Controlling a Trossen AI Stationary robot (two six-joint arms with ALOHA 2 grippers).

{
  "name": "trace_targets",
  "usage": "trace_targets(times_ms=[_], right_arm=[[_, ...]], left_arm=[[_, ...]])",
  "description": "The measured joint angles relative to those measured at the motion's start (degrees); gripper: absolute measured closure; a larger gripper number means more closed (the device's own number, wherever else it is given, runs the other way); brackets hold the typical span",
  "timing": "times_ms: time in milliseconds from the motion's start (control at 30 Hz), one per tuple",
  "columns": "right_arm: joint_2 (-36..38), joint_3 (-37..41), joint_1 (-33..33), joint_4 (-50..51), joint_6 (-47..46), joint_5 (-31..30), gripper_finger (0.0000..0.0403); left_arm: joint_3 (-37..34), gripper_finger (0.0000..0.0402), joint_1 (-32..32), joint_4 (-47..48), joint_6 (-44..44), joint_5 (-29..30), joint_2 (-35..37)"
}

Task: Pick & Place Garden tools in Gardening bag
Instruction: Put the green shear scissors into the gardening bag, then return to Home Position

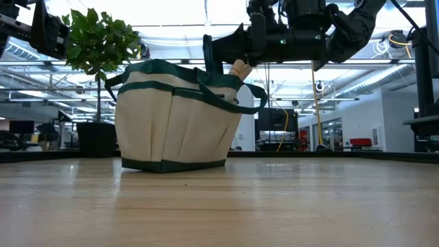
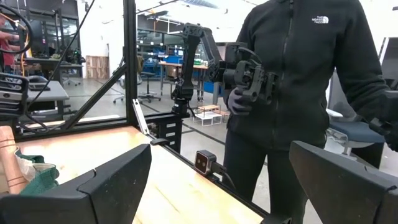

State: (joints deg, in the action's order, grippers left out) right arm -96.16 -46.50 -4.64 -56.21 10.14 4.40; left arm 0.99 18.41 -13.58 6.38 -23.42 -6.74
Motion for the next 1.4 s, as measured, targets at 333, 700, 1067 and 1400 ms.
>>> trace_targets(times_ms=[333,700,1067,1400], right_arm=[[0.04,0.00,0.26,6.81,-0.02,0.29,0.0236],[0.11,-0.04,0.26,11.89,-0.05,0.28,0.0236],[0.34,-0.04,0.26,15.41,-2.15,0.16,0.0236],[6.83,-0.02,0.26,26.32,-1.52,0.15,0.0236]], left_arm=[[0.00,0.0011,-0.02,0.02,-0.01,0.00,0.02],[0.00,0.0011,-0.01,0.02,0.02,0.00,0.00],[0.00,0.0011,-0.02,0.04,-0.09,-0.02,0.01],[0.00,0.0011,-0.01,0.11,-0.25,-0.02,0.00]])
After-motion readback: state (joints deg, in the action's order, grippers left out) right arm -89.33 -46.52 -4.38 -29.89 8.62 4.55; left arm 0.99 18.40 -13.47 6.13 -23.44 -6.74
